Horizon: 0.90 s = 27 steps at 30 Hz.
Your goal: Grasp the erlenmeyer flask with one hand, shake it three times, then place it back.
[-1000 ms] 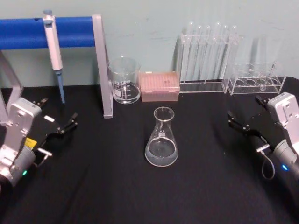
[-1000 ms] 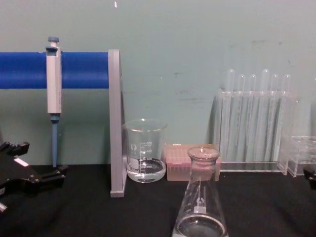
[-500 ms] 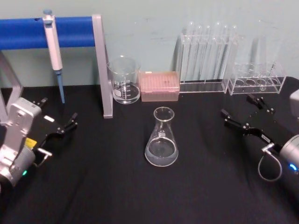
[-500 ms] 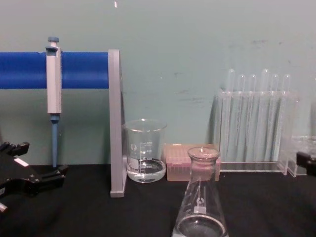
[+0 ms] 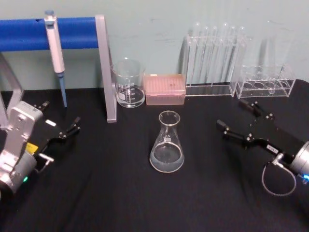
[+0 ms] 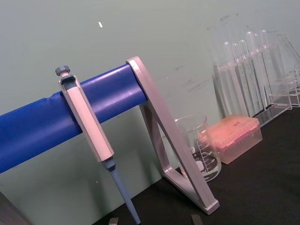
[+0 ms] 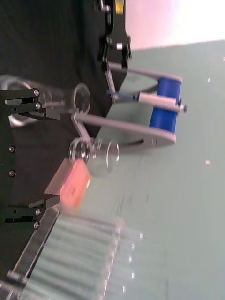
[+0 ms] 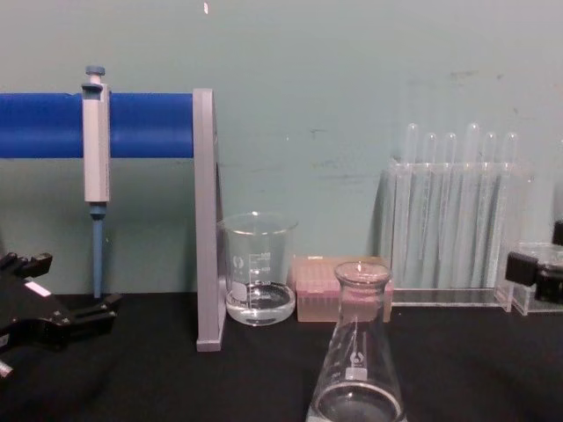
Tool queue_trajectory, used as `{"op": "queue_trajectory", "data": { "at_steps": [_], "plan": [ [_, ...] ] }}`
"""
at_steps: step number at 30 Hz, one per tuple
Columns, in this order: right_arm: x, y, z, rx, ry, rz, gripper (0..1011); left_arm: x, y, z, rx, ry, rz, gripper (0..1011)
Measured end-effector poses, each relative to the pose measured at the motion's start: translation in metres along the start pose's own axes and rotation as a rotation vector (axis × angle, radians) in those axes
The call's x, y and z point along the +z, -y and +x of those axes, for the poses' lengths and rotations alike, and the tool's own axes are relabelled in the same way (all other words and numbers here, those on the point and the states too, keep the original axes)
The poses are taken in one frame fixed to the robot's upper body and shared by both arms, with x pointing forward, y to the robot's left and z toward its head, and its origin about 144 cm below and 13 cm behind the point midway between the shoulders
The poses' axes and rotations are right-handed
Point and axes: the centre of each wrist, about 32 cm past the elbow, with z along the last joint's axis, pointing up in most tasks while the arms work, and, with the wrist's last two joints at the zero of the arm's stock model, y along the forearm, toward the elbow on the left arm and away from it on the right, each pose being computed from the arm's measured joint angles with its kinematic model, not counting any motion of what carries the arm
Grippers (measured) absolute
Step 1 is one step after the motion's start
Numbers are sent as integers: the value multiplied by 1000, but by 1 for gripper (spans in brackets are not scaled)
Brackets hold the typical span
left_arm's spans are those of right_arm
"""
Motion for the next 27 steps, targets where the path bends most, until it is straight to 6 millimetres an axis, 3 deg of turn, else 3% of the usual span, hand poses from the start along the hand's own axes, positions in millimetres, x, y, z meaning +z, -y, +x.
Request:
{"op": "queue_trajectory", "data": {
  "at_steps": [27],
  "plan": [
    [-21,-36,-2,228,-124,-42,1000,0,0,0,0,0,0,1001]
  ]
}}
